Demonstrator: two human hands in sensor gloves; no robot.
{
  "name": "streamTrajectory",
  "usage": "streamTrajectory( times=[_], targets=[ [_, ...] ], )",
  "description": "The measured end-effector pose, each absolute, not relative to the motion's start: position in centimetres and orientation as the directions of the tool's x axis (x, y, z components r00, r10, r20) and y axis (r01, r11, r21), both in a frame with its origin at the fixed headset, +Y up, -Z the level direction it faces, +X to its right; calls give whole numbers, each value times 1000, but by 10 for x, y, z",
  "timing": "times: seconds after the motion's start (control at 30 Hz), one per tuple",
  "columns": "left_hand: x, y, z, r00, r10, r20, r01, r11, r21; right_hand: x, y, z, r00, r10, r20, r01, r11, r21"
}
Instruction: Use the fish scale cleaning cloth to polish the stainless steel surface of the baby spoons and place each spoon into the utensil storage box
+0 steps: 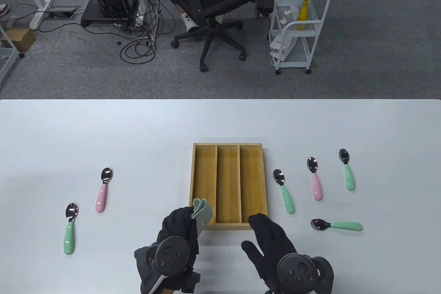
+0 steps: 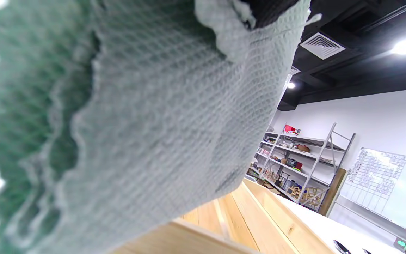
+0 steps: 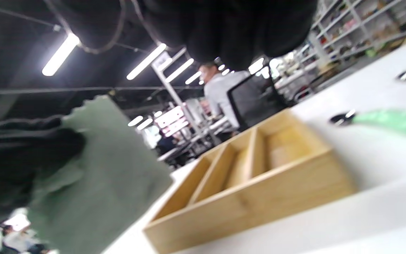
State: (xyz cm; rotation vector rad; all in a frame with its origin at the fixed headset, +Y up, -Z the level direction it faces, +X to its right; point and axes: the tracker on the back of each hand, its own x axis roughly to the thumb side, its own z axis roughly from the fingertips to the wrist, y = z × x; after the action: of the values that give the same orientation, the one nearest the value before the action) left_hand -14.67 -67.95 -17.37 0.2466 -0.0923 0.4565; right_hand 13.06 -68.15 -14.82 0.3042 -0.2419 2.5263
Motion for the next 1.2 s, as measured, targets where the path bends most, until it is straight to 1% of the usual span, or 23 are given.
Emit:
streamTrajectory(
  times=[0.03,0.1,0.23,0.33,0.47,0.57,0.9,1.07,1.2],
  targets=[
    [-147,-679,-174,891,428,151,-452,866,212,136,-681,-149,-829,497,256,-537,-835,-119],
    [-148,-681,-175,879,451,154,-474,859,192,157,-680,-154,-893,400,207,-434,-886,-163],
    [-148,-681,-176,879,451,155,-474,862,180,200,-684,-163,-958,270,101,-284,-944,-166],
    [-147,-681,-177,881,445,160,-469,865,175,227,-690,-170,-976,213,33,-216,-966,-143],
    [-145,-682,-177,887,432,163,-456,873,171,254,-701,-179,-988,153,-27,-150,-983,-107],
    [-145,-682,-177,885,435,164,-459,874,160,268,-709,-187,-995,83,-53,-80,-995,-63],
    [-144,-682,-178,881,441,171,-466,871,155,297,-732,-220,-995,-55,-88,49,-996,72],
    [-143,-683,-178,881,440,174,-465,874,145,305,-745,-230,-993,-85,-87,71,-984,162],
    [-141,-683,-179,887,428,174,-452,881,141,305,-754,-235,-989,-132,-73,116,-975,189]
  ],
)
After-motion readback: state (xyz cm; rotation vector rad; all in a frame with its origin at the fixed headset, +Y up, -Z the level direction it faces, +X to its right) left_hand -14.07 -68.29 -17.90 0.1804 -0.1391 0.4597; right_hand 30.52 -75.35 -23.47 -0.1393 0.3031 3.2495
